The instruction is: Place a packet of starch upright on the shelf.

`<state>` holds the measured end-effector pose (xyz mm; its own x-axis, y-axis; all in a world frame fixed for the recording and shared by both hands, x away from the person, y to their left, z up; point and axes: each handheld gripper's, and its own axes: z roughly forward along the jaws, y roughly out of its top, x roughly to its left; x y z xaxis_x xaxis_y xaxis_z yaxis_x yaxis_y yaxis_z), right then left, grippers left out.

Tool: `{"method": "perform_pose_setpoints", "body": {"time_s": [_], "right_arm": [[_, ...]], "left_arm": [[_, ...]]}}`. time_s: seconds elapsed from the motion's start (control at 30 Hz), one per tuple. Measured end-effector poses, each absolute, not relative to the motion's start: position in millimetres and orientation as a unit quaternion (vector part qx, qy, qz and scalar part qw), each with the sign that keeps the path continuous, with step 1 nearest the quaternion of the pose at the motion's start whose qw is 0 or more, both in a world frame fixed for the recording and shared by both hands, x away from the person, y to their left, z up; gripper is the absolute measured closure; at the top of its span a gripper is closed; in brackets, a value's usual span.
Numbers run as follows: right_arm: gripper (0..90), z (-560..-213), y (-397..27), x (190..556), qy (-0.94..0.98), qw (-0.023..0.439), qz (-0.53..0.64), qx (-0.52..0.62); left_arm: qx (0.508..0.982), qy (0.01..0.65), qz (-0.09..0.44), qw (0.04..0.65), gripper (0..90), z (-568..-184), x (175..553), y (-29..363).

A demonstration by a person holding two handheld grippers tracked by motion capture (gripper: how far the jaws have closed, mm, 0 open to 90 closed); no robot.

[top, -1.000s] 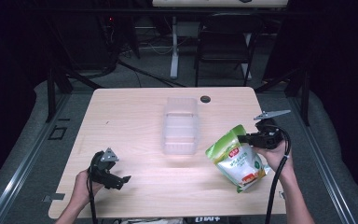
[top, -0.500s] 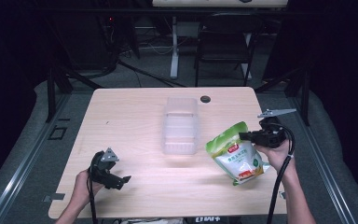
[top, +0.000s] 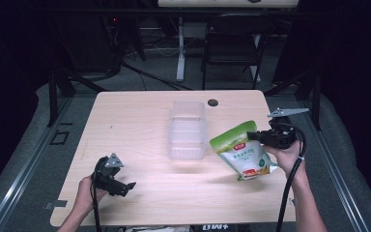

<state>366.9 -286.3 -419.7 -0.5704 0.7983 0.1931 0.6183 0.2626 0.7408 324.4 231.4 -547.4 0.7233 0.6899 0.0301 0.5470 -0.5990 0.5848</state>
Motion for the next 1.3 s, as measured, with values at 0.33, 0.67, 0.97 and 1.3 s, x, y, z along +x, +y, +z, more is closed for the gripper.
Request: {"method": "perform_pose_setpoints", "body": {"time_s": [0.33, 0.67, 0.97, 1.3], "right_arm": [[88.6, -414, -279, 377, 0.782, 0.125, 0.409, 0.454], [88.8, -407, -274, 385, 0.779, 0.131, 0.413, 0.454], [88.8, -397, -272, 390, 0.774, 0.135, 0.423, 0.452], [88.7, -384, -269, 396, 0.771, 0.143, 0.430, 0.448]], "left_arm": [[0.885, 0.349, 0.129, 0.279, 1.6, -547, 324, 231], [0.885, 0.349, 0.128, 0.280, 1.6, -547, 324, 232], [0.885, 0.350, 0.127, 0.280, 1.6, -548, 324, 232], [0.885, 0.349, 0.128, 0.280, 1.6, -547, 324, 232]]}}
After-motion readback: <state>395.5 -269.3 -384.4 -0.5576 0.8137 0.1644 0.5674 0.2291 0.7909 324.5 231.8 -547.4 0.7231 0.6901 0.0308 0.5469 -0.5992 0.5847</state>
